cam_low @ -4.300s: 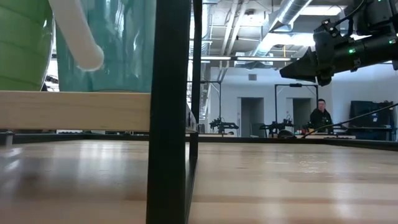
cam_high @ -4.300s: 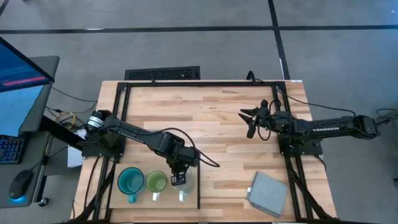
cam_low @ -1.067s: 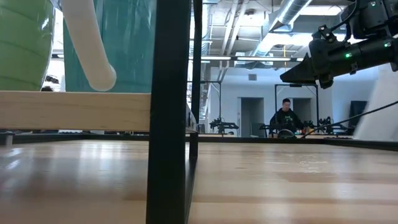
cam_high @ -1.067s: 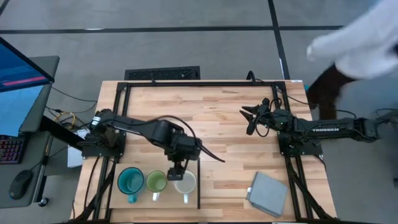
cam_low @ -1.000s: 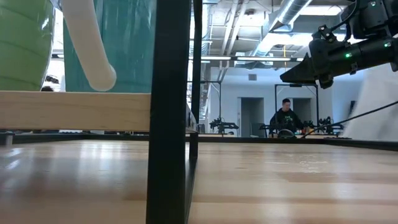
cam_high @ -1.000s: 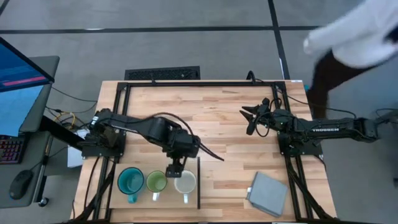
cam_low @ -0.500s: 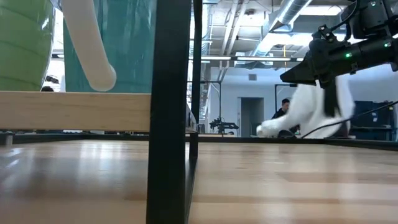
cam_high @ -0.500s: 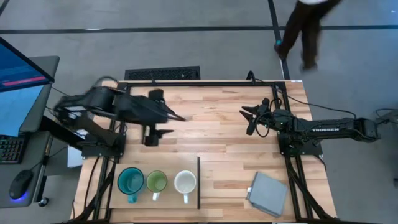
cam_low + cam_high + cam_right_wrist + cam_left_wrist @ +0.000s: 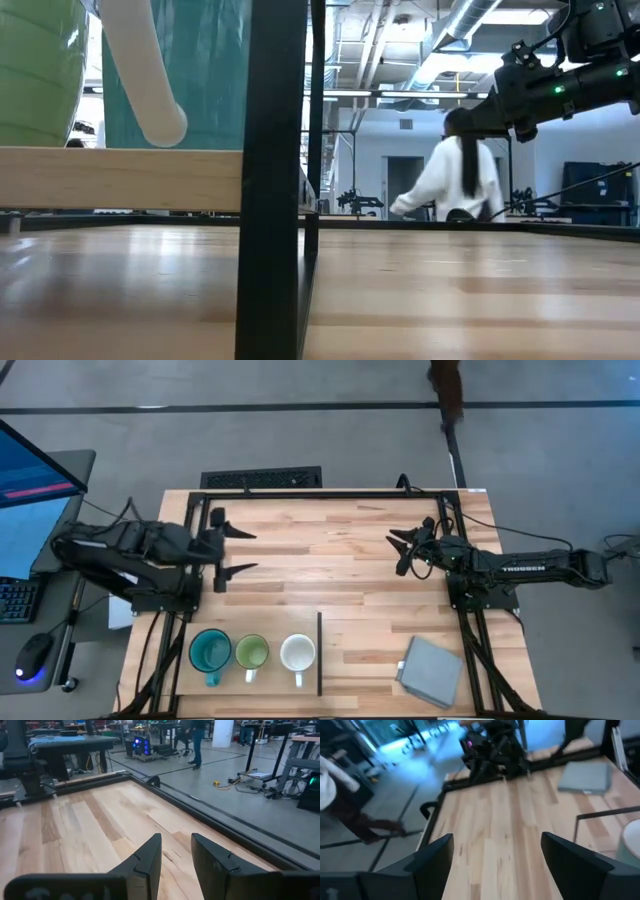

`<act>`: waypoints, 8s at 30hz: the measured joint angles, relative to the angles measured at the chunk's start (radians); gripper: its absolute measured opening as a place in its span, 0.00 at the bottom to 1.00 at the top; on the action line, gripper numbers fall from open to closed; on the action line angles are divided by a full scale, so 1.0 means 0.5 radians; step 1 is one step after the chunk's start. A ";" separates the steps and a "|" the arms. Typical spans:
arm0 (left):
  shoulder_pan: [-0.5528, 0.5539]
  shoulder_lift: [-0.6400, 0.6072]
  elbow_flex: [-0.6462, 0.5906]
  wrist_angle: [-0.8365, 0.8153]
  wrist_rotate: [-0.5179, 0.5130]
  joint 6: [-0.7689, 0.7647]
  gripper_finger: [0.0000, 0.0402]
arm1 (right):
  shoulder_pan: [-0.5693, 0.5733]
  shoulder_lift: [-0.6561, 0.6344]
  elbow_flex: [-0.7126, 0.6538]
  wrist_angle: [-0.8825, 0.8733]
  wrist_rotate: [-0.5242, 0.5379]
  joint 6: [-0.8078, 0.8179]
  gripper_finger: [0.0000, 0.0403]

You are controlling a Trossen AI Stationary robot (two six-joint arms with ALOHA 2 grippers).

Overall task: Stack small to large cups/mugs on shelf
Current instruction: Return to Home Position

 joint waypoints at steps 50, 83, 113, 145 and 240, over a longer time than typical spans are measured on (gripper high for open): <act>0.007 -1.713 -2.160 1.289 -0.490 -0.079 0.72 | -0.704 -0.175 -0.237 0.525 -0.886 -0.175 0.32; 0.007 -1.711 -2.218 1.448 -0.642 -0.032 0.72 | -0.725 -1.362 -0.238 -0.611 -0.903 -0.103 0.32; 0.006 -1.631 -2.219 1.455 -0.449 -0.130 0.72 | -0.663 -1.398 -0.236 -0.749 -0.881 -0.022 0.32; 0.006 -1.710 -2.196 1.388 -0.439 -0.109 0.72 | -0.663 -1.389 -0.235 -0.782 -0.881 -0.052 0.32; 0.007 -1.710 -2.196 1.383 -0.441 -0.113 0.72 | -0.663 -1.389 -0.233 -0.784 -0.882 -0.052 0.32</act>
